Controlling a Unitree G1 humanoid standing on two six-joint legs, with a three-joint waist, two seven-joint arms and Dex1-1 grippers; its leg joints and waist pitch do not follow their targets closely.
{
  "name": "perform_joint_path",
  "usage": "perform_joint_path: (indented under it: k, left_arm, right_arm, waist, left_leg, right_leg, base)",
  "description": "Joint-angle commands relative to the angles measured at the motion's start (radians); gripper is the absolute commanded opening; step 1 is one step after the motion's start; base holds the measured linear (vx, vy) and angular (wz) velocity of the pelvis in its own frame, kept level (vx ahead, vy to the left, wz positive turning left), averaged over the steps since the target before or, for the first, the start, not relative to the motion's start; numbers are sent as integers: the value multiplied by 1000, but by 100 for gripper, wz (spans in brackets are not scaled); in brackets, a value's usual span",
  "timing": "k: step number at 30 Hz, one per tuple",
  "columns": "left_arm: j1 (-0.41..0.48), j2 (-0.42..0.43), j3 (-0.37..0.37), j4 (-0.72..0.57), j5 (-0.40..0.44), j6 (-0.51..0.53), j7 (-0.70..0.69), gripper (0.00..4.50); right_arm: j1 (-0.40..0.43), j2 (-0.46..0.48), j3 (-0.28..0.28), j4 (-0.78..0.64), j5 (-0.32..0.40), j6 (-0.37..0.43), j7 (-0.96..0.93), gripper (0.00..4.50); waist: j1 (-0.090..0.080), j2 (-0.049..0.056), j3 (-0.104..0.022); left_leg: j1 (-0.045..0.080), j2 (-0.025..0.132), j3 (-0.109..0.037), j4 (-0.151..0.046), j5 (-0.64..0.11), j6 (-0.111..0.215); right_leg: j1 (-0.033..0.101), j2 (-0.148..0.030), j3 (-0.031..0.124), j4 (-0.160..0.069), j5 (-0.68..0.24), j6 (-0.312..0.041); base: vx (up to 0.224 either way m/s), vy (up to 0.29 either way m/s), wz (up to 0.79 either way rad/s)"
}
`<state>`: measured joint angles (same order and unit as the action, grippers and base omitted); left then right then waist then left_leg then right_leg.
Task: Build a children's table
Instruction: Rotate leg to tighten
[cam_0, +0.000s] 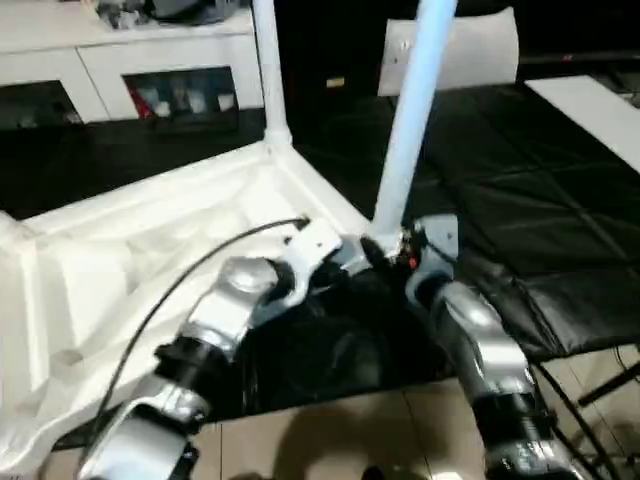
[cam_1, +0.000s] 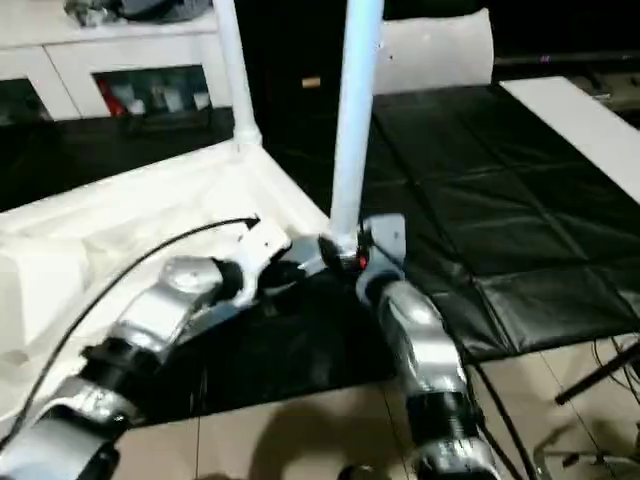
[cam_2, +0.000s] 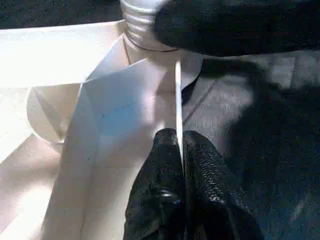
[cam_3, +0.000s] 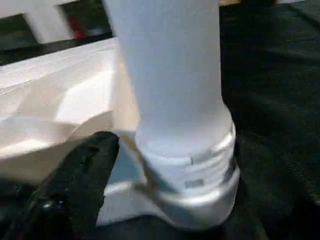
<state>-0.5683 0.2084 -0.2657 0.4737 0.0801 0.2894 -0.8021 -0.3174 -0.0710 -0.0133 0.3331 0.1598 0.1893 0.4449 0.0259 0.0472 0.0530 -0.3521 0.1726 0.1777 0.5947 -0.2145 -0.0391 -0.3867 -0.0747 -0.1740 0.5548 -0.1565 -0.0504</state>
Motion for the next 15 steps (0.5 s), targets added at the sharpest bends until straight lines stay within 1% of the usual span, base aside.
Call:
perform_joint_path:
  k: [1, 2, 3, 4, 5, 6, 7, 8, 9, 10, 11, 12, 13, 15]
  left_arm:
    - [-2, 28, 20, -43, -33, -65, -53, 0]
    - [-1, 31, 21, -41, -35, -66, -56, 0]
    - [3, 51, 20, -32, -41, -92, -89, 0]
    - [5, 66, 20, -24, -47, -111, -116, 0]
    - [7, 92, 11, -12, -54, -143, -161, 0]
    - [8, 106, 5, -5, -57, -162, -187, 0]
    - [8, 115, 2, -1, -59, -173, -203, 0]
    - [9, 139, -10, 7, -60, -210, -252, 0]
    - [10, 164, -17, 16, -74, -238, -321, 0]
    - [10, 168, -17, 18, -77, -241, -333, 0]
    - [7, 182, -23, 22, -83, -257, -371, 0]
    - [5, 193, -28, 23, -89, -262, -405, 0]
    - [2, 201, -33, 25, -93, -264, -434, 0]
    - [-4, 210, -40, 29, -108, -273, -486, 0]
  right_arm:
    - [13, -28, 26, -42, 18, -5, 87, 438]
    - [16, -34, 25, -46, 20, -8, 98, 438]
    - [25, -65, 21, -66, 30, -12, 139, 444]
    - [32, -91, 18, -81, 39, -16, 176, 444]
    - [40, -132, 18, -99, 52, -20, 229, 444]
    - [43, -155, 18, -107, 56, -22, 260, 444]
    - [45, -169, 19, -111, 58, -23, 278, 444]
    - [50, -212, 29, -126, 68, -19, 339, 444]
    - [50, -267, 47, -139, 74, -10, 417, 444]
    - [49, -277, 51, -141, 75, -10, 432, 444]
    - [46, -304, 63, -147, 81, -5, 480, 444]
    - [40, -322, 71, -148, 84, 1, 515, 444]
    - [33, -337, 82, -147, 85, 2, 546, 444]
    - [18, -363, 105, -139, 78, -6, 592, 444]
  waist:
    - [5, -8, -64]
    - [8, -8, -66]
    - [11, -10, -65]
    - [11, -9, -65]
    - [15, -8, -65]
    - [17, -10, -66]
    - [18, -9, -66]
    - [18, -10, -66]
    - [20, -15, -66]
    - [23, -14, -67]
    - [27, -13, -66]
    - [29, -14, -65]
    - [36, -13, -66]
    - [46, -17, -66]
  left_leg:
    - [-2, 72, -34, -64, -127, 102]
    - [-1, 71, -34, -63, -123, 103]
    - [-2, 71, -33, -63, -117, 106]
    - [-2, 71, -31, -62, -117, 107]
    - [-1, 73, -32, -63, -113, 109]
    - [-3, 72, -33, -62, -109, 114]
    - [-3, 73, -33, -61, -100, 117]
    - [-3, 74, -33, -61, -101, 118]
    - [-4, 70, -30, -60, -107, 126]
    - [-3, 69, -30, -59, -107, 128]
    - [-3, 71, -28, -59, -103, 129]
    - [-3, 70, -27, -58, -102, 131]
    - [-2, 73, -27, -59, -102, 129]
    - [0, 75, -26, -59, -102, 123]
  right_leg:
    - [59, -106, 82, -72, -300, -74]
    - [60, -106, 82, -69, -292, -78]
    - [60, -107, 83, -71, -293, -80]
    - [58, -106, 84, -68, -293, -83]
    - [59, -107, 84, -67, -293, -79]
    - [60, -107, 84, -66, -288, -75]
    - [58, -105, 85, -62, -273, -78]
    - [59, -106, 86, -63, -270, -79]
    - [60, -106, 85, -65, -276, -75]
    - [61, -107, 85, -63, -280, -75]
    - [58, -106, 86, -63, -283, -75]
    - [58, -104, 84, -64, -289, -75]
    - [56, -105, 84, -64, -298, -74]
    - [54, -106, 83, -63, -312, -81]
  base:
    - [0, 0, 0]
    - [0, 0, 0]
    - [0, 0, 0]
    - [0, 0, 0]
    - [0, 0, 0]
    - [0, 0, 0]
    - [0, 0, 0]
    - [0, 0, 0]
    - [0, 0, 0]
    - [0, 0, 0]
    - [0, 0, 0]
    - [0, 0, 0]
    - [0, 0, 0]
    - [0, 0, 0]
